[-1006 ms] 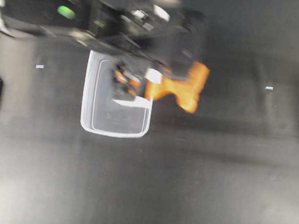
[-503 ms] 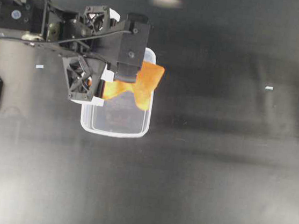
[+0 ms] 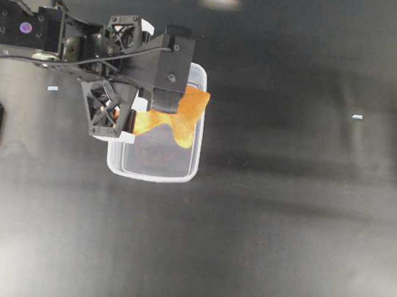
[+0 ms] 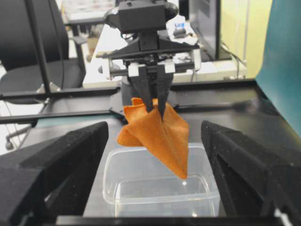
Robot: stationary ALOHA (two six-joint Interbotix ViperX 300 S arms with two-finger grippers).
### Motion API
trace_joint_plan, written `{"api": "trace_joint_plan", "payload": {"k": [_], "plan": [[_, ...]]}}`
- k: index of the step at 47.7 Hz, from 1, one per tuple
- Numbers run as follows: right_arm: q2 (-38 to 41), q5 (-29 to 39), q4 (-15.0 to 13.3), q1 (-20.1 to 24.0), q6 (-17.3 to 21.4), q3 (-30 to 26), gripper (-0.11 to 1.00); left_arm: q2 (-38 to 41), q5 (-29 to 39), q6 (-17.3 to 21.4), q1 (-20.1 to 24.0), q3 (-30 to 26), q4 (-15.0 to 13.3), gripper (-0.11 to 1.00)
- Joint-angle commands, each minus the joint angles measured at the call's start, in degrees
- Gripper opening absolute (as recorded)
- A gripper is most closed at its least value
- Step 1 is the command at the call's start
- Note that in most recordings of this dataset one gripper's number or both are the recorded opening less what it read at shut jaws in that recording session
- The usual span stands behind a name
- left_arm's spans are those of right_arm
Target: Place the orange towel into the container with the left arm.
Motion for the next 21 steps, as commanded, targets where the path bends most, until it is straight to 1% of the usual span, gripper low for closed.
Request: {"api": "trace_joint_plan", "payload": {"k": [1,7,9,12,18,21], "plan": [[0.79,-0.62,0.18,-0.18,0.09,-0.44,0.77,-0.53,-0.97,-0.09,0.62,-0.18,0.18,0.07],[0.79,-0.62,0.18,-0.18,0.09,-0.35,0.77,-0.18,-1.05,-0.26,1.05,0.18,0.18,0.07],[0.79,-0.62,0.18,-0.18,0.09,-0.44,0.77,0.0,-1.05,-0.44,1.05,0.35,0.18,0.13],[0.79,-0.62,0.18,-0.18,0.09,-0.44,0.77,0.44,-1.14,-0.88,1.23,0.7,0.18,0.3],[0.79,-0.62,0.18,-0.18,0.09,-0.35,0.77,1.05,-1.32,-0.88,1.05,0.88,0.18,0.69],[0.79,-0.62,0.18,-0.18,0.09,-0.35,0.77,0.97,-1.32,-0.62,1.14,0.97,0.18,0.83]]}}
